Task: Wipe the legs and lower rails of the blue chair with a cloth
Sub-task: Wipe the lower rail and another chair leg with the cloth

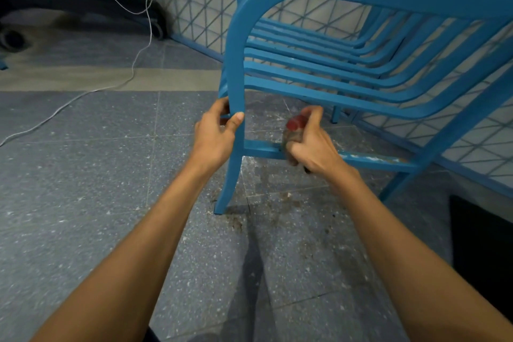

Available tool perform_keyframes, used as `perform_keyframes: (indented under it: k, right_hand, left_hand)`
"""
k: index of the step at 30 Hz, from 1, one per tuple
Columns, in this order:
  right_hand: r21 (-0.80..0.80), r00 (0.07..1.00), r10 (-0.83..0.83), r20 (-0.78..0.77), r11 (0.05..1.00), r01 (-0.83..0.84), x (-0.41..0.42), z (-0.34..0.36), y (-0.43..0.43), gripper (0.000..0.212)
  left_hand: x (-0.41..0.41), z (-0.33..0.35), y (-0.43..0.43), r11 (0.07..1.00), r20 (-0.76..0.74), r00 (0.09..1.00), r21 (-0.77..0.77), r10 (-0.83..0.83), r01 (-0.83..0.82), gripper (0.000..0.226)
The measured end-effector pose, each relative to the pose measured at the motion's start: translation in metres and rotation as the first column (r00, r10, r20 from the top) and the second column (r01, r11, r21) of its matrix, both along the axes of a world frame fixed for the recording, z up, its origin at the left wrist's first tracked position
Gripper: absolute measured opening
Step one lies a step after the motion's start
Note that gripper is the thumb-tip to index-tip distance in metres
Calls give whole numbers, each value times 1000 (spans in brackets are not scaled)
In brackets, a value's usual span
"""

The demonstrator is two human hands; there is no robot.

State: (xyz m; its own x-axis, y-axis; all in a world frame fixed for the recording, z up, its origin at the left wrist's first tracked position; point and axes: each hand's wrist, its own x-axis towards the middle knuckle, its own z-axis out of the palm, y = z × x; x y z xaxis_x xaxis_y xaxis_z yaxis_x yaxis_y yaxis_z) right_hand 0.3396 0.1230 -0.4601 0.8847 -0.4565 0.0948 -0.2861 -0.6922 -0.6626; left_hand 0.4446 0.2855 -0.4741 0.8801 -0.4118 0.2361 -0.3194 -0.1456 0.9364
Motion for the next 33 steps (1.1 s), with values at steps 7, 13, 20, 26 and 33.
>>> perform_keyframes:
  k: [7, 13, 20, 26, 33]
  right_hand:
    - [-144, 993, 117, -27, 982, -120, 38, -36, 44, 36]
    - [-147, 991, 134, -12, 980, -134, -10, -46, 19, 47]
    - [3, 985, -135, -110, 991, 136, 6, -23, -1, 18]
    - [-214, 998, -61, 30, 974, 66, 45, -48, 49, 30]
    - [-111, 978, -16, 208, 993, 40, -13, -73, 14, 32]
  left_hand:
    - [3, -4, 0, 1000, 27, 1000, -18, -7, 7, 37]
    - [3, 1, 3, 998, -7, 999, -43, -35, 35, 33]
    - [3, 0, 4, 999, 6, 1000, -31, -27, 27, 36]
    - [1, -1, 1, 1000, 35, 999, -21, -7, 8, 35]
    - [1, -2, 2, 1000, 32, 999, -9, -24, 25, 36]
